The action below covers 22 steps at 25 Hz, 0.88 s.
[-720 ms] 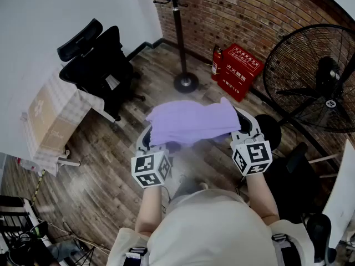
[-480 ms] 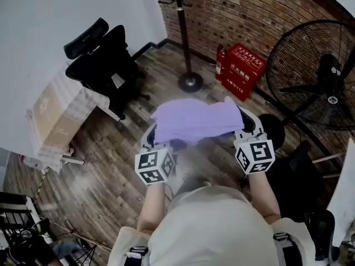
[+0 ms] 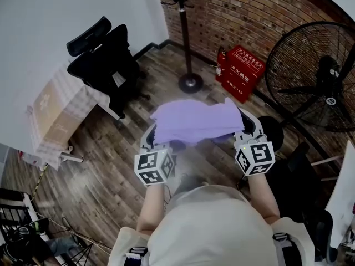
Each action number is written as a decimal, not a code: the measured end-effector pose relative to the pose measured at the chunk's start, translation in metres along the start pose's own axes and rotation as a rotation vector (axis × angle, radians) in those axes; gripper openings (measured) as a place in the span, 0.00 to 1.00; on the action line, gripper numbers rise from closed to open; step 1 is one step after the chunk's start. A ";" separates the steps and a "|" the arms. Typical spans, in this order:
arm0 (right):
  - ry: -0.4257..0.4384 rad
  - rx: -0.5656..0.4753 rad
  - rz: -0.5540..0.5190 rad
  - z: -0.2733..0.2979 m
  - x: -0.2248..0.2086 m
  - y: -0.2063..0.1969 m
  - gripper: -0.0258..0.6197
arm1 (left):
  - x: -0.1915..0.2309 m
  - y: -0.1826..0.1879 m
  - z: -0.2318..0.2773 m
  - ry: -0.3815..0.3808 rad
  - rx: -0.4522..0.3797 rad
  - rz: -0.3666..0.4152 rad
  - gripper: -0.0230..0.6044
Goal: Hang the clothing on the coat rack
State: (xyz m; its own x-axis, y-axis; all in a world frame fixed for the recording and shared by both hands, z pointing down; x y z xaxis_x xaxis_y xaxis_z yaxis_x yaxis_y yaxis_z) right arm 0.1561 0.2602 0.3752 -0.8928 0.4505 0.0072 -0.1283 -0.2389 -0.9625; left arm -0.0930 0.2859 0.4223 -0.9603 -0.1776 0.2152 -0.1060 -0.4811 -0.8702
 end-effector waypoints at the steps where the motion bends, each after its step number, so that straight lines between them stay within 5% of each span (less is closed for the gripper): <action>1: 0.005 0.001 0.002 0.000 0.000 0.000 0.07 | 0.000 0.000 -0.001 0.000 -0.002 -0.005 0.18; 22: 0.033 -0.008 0.053 0.055 -0.028 0.020 0.07 | 0.013 0.039 0.055 -0.012 -0.021 0.006 0.18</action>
State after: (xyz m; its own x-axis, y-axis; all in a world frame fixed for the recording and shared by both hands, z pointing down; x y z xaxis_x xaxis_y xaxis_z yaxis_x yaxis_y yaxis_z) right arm 0.1543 0.1957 0.3710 -0.8834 0.4657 -0.0529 -0.0777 -0.2568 -0.9633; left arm -0.0952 0.2177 0.4152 -0.9578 -0.1906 0.2149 -0.1056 -0.4621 -0.8805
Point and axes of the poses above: the fingertips, and each gripper's own axes: z forward along the fingers, x to its left, y out of its top, the point moved 3 cm from there along -z, backward along the fingers, and after that the axes turned 14 degrees about x, right-handed, at the moved point
